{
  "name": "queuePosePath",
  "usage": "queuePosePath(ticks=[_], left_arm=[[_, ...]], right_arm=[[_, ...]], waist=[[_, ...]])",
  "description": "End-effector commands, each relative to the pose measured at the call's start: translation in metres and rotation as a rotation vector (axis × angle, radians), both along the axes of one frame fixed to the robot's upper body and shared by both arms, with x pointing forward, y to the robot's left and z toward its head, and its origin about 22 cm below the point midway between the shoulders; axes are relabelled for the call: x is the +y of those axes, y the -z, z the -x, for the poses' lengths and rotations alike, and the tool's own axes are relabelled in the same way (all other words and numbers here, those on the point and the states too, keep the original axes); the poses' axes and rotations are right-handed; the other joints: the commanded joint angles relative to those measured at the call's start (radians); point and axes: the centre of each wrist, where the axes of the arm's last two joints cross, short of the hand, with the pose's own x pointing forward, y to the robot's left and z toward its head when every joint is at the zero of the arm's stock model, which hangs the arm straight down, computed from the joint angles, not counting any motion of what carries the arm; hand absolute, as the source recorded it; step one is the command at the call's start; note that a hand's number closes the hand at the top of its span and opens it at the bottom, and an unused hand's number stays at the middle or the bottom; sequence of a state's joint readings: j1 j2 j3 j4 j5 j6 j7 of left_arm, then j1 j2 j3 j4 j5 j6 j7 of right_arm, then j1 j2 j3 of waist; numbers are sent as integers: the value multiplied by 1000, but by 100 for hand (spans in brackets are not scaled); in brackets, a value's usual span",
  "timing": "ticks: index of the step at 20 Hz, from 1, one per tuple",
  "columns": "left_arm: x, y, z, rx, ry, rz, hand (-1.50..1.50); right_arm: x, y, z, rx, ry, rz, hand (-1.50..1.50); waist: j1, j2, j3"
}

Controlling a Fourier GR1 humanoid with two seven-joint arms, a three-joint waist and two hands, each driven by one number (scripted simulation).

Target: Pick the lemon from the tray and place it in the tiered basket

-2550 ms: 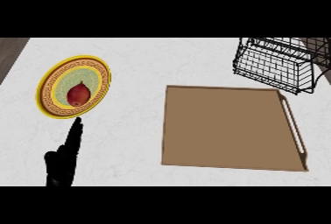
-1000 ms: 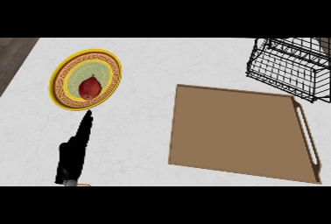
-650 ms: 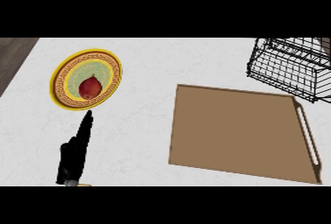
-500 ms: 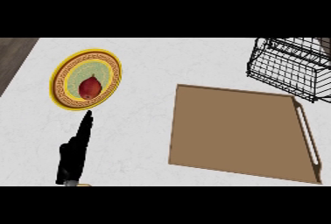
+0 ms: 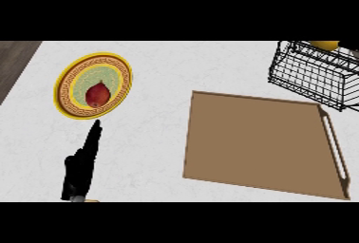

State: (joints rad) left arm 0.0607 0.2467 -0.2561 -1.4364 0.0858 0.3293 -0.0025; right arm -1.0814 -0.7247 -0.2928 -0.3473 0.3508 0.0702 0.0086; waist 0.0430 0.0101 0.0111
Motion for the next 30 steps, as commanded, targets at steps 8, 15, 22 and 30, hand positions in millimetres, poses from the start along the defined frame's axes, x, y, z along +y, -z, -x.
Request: queuePosePath(ticks=[8,15,22,30], left_arm=[[0,9,7,52,-17,30,0],[3,14,-2,54,-37,14,0],[5,14,15,40,-46,21,0],[3,11,8,52,-58,21,0]], right_arm=[[-36,-32,18,-345,146,-255,-150],[-115,-66,82,-409,445,-276,-150],[-194,-67,186,-399,485,-290,-150],[-231,-55,269,-370,422,-315,-150]], waist=[[-12,2,-9],[-32,6,-10],[-47,-2,-7],[-59,1,-3]])
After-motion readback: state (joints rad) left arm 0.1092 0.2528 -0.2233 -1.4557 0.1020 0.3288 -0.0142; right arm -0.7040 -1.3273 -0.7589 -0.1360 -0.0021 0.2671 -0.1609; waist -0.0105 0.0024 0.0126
